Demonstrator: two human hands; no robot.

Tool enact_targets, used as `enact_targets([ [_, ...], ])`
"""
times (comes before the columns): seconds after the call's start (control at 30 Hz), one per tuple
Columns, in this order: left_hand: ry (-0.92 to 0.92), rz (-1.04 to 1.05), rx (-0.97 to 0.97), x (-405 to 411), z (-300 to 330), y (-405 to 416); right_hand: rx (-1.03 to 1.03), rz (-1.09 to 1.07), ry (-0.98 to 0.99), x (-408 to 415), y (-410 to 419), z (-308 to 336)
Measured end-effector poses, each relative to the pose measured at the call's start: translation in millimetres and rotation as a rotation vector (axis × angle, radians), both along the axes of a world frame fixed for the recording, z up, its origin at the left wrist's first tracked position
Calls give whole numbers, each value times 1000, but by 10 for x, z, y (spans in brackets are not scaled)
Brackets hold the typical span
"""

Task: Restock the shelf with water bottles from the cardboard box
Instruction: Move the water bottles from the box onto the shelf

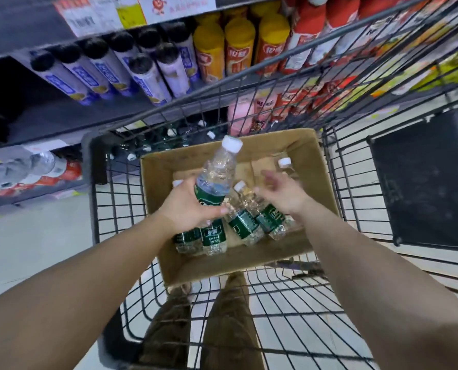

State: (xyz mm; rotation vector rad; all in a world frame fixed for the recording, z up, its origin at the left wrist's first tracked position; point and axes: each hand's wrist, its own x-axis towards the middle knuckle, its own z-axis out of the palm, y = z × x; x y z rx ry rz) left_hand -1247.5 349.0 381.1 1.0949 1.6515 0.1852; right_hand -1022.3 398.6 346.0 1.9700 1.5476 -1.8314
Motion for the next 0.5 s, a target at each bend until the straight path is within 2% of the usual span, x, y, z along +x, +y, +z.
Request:
enact_targets([
  [0.07,-8,86,-6,-89,-68,-60,-60,296,-248,21,-190,-265],
  [0.13,-8,126,-18,-185,-102,-108,-112,315,-344,-3,-355,-495],
  [0.23,3,156,-42,-296,-140,-165,-30,309,-495,-13,-395,-575],
  [0.37,-14,206,-27,-293,37,-269,-19,152,-338,85,-316,-402],
  [0.5,-89,254,11,-268,502,-339,11,55,-131,43,-237,203],
])
